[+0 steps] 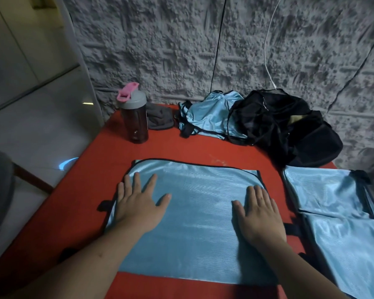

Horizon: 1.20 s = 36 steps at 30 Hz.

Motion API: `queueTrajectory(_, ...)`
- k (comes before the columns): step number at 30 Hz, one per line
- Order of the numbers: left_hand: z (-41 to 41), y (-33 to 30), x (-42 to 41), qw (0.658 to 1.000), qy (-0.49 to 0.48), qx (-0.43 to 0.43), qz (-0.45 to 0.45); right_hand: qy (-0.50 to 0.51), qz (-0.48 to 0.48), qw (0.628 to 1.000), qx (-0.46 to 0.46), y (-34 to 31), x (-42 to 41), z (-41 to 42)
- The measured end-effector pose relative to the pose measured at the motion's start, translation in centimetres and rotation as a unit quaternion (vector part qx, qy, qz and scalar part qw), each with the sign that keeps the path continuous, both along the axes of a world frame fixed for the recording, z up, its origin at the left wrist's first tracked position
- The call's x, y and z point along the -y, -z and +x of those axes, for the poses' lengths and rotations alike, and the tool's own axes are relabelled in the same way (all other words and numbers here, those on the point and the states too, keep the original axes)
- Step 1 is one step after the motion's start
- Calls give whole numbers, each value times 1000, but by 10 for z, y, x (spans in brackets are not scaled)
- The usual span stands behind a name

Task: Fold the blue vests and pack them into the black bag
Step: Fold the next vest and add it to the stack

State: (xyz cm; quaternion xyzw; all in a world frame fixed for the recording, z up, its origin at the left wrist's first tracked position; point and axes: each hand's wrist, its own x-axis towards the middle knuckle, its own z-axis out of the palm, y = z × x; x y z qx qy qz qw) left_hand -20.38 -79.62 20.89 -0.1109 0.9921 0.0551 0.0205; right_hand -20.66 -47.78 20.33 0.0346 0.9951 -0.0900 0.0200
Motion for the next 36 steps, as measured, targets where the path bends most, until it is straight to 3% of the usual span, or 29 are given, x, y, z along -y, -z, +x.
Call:
queueTrajectory(4,1,-4,5,999,8,-16,52,-11,-9,1000,-1,-8,-5,2)
queueTrajectory(7,7,-13,11,983,26,-104,149,-33,-16,998,-44,-24,10,11)
queueTrajectory(10,33,-19,10,983,69,-142,89,-98,-25,994,-46,-30,28,45)
queueTrajectory(14,79,-5,11,997,45,-56,-17,-98,-12,995,-25,-6,21,83)
queueTrajectory(26,87,-14,22,997,3,70,31,-38,11,999,33,-10,8,91)
queueTrajectory(29,82,-30,33,987,6,84,140,-22,-24,998,52,-37,26,89)
queueTrajectory(33,86,-62,59,956,-94,-92,263,-54,-195,979,-12,-86,96,66)
queueTrajectory(34,90,-67,65,957,-116,-82,252,-68,-223,972,-12,-93,120,56)
queueTrajectory(36,97,-73,69,973,-129,28,190,-92,-236,967,11,-100,169,32)
